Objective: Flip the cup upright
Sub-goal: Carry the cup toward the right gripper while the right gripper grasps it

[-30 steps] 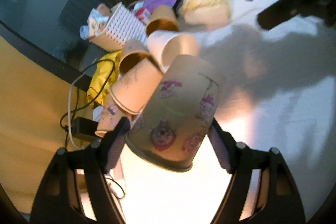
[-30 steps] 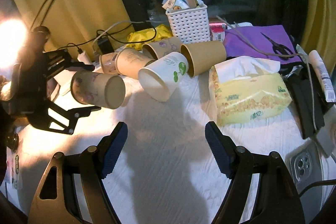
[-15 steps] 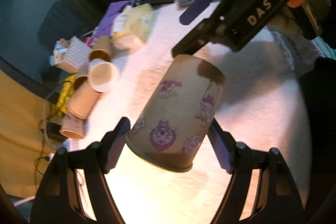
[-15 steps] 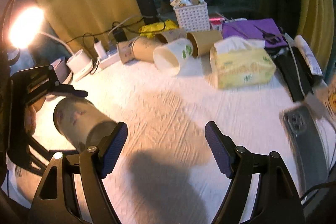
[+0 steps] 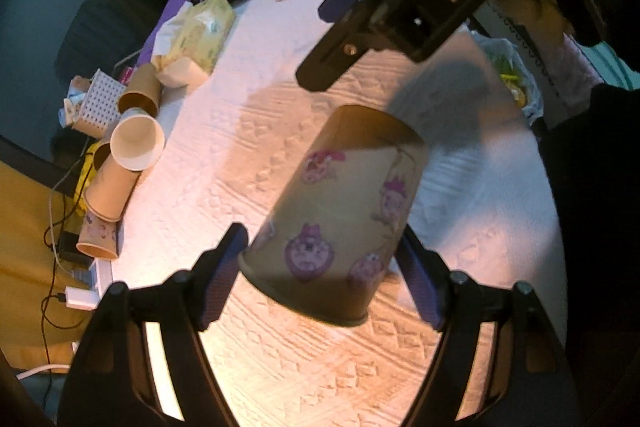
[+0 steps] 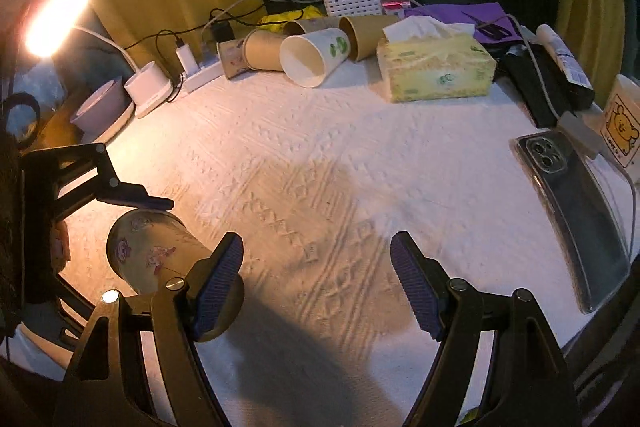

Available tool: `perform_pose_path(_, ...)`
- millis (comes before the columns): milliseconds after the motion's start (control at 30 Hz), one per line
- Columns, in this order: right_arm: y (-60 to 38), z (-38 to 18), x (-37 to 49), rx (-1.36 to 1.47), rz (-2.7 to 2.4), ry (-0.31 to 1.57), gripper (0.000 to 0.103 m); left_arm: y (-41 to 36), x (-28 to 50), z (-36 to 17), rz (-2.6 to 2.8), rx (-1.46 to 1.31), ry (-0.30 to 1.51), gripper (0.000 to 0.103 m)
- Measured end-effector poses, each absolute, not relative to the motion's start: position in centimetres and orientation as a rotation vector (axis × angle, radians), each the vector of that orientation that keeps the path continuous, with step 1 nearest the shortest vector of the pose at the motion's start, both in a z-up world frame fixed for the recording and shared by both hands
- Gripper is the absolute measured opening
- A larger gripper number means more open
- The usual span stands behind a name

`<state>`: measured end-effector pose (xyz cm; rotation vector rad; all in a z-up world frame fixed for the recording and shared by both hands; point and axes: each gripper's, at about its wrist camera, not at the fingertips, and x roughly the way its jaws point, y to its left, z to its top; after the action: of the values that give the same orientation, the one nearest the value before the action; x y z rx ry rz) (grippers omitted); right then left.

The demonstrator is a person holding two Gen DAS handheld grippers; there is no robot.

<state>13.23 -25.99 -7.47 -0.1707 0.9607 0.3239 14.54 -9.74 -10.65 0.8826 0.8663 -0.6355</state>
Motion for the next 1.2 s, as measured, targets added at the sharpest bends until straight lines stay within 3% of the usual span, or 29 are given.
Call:
perform_pose_path(400,-25.5,-6.8,13.4,-0.211,0.333,0.950,0.079,-9.5,15.1,-10.3,-0.638,0.820,0.907,0.084)
perform_pose_path(500,-24.9,-6.2,13.3,-0.254,0.355,0.945,0.079,-9.1,14.7,-9.6,-0.629,0.772,0.897,0.095)
perform_pose_path(833,-19.6,-4.6,12.6,-0.476,0.632,0.991,0.079,-2.8,12.2,-6.7,-0.459,0.436,0.870,0.095)
perform_pose_path(1200,-12.4,-7.7,11.9,-0.817,0.789,1.148,0.079,5.7,7.4,-7.5,-0.247,-0.043,0.819,0.095)
